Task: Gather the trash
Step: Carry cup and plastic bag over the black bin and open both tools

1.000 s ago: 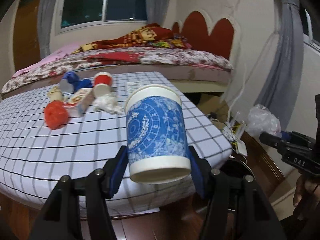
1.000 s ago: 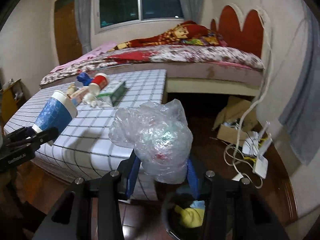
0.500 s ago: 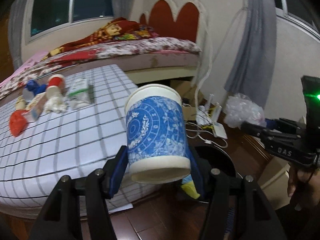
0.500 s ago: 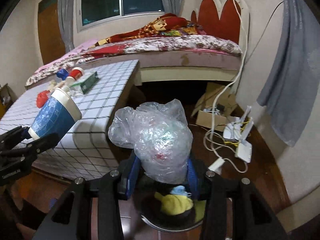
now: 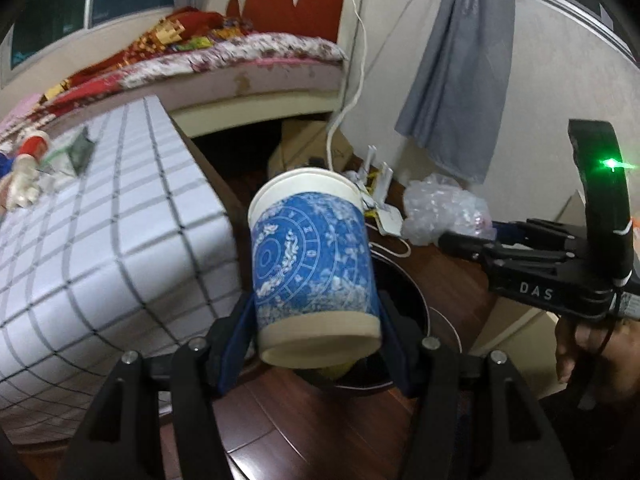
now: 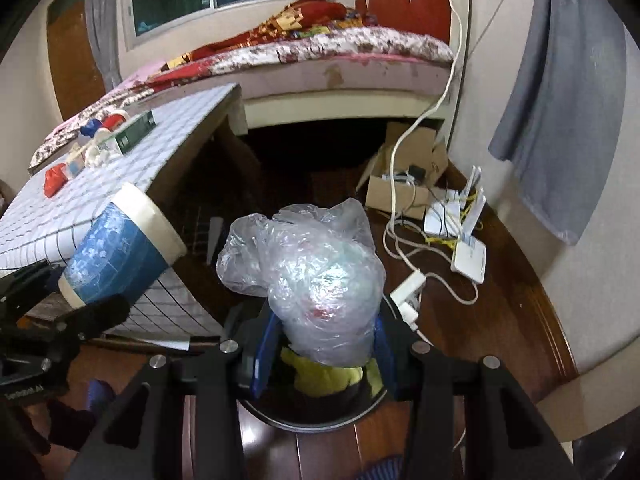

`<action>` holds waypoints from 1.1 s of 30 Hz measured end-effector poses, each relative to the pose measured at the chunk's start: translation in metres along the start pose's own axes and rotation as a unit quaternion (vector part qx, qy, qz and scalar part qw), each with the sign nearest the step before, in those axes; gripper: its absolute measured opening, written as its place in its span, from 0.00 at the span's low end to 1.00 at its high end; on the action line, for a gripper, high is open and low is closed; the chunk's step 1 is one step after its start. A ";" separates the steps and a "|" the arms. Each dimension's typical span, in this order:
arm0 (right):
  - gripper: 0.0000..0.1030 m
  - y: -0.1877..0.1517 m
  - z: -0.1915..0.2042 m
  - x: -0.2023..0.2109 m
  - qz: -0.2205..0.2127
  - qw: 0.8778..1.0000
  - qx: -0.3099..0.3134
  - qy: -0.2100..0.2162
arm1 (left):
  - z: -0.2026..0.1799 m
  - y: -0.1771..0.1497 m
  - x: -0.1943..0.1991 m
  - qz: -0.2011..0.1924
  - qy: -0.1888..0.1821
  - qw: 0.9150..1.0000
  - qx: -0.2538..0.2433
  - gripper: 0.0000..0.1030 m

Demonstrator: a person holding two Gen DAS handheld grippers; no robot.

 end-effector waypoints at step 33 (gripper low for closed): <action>0.94 -0.046 -0.027 -0.077 0.112 0.992 0.006 -0.049 | 0.013 -0.026 -0.053 0.052 0.025 0.998 0.034 0.99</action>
Point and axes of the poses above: each gripper's, at about its wrist camera, not at the fingertips, and x roughly against the way its jaws point, z to its left, y to its top, the point moved 5 cm from there along -x, roughly the way its jaws point, and after that the axes turned 10 degrees about -z, right-handed, at the moved point
